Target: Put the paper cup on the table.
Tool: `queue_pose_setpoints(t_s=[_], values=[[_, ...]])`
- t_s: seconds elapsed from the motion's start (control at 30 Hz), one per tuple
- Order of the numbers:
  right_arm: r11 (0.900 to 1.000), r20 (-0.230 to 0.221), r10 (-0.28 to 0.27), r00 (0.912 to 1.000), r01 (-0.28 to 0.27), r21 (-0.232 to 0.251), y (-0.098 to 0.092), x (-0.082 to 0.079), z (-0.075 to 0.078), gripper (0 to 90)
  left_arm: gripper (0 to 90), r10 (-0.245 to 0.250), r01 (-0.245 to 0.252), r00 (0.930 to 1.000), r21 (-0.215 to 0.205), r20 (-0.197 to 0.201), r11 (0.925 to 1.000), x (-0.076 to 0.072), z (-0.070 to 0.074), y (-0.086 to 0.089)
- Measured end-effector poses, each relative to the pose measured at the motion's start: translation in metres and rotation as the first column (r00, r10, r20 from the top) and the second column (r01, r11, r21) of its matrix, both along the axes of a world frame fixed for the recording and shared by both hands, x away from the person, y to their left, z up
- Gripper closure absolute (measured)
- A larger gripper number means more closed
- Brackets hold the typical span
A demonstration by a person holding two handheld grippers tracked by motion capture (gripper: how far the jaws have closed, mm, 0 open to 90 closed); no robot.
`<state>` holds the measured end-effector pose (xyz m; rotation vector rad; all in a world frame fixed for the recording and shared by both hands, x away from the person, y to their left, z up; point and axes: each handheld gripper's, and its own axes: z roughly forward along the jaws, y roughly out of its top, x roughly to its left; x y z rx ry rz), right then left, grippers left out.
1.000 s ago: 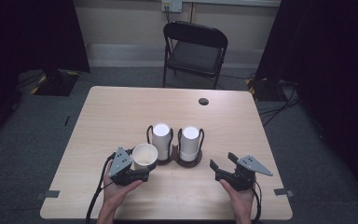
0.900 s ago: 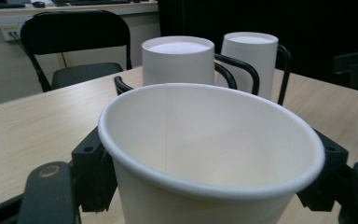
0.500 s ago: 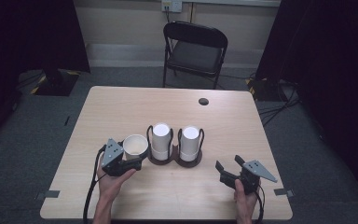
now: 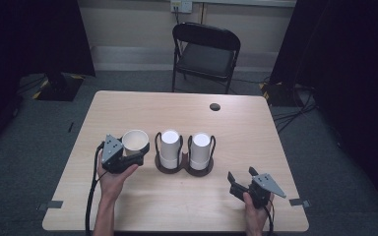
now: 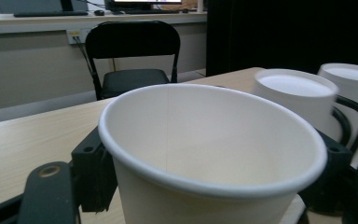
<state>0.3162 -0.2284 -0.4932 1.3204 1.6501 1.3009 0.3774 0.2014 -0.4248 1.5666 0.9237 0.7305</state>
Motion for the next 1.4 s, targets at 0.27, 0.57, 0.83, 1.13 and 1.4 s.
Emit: queue_pose_setpoints(t_s=[0.27,0.57,0.83,1.13,1.4], values=[[1.0,0.021,-0.006,0.9998,0.006,0.006,0.0,-0.003,-0.001,14.2,22.1,0.014,-0.014,0.9998,-0.004,0.01,0.9999,0.021,0.002,0.009],[1.0,0.02,-0.02,0.9996,0.02,-0.012,0.002,-0.003,-0.001,14.1,21.8,0.032,-0.032,0.9986,-0.007,-0.042,0.9995,0.051,-0.022,0.011],[1.0,0.007,-0.001,1.0,0.001,-0.023,0.003,-0.002,-0.001,14.4,21.3,0.048,-0.049,0.9932,-0.011,-0.106,0.9987,0.069,-0.044,0.014],[1.0,0.001,0.009,1.0,-0.009,-0.011,0.002,-0.001,-0.001,15.8,20.2,0.041,-0.039,0.9893,0.017,-0.14,0.9991,0.073,-0.053,0.013],[1.0,-0.003,0.015,0.9999,-0.015,-0.006,0.002,-0.001,-0.001,16.1,19.4,0.028,-0.022,0.9853,0.036,-0.169,0.9991,0.074,-0.059,0.013]])
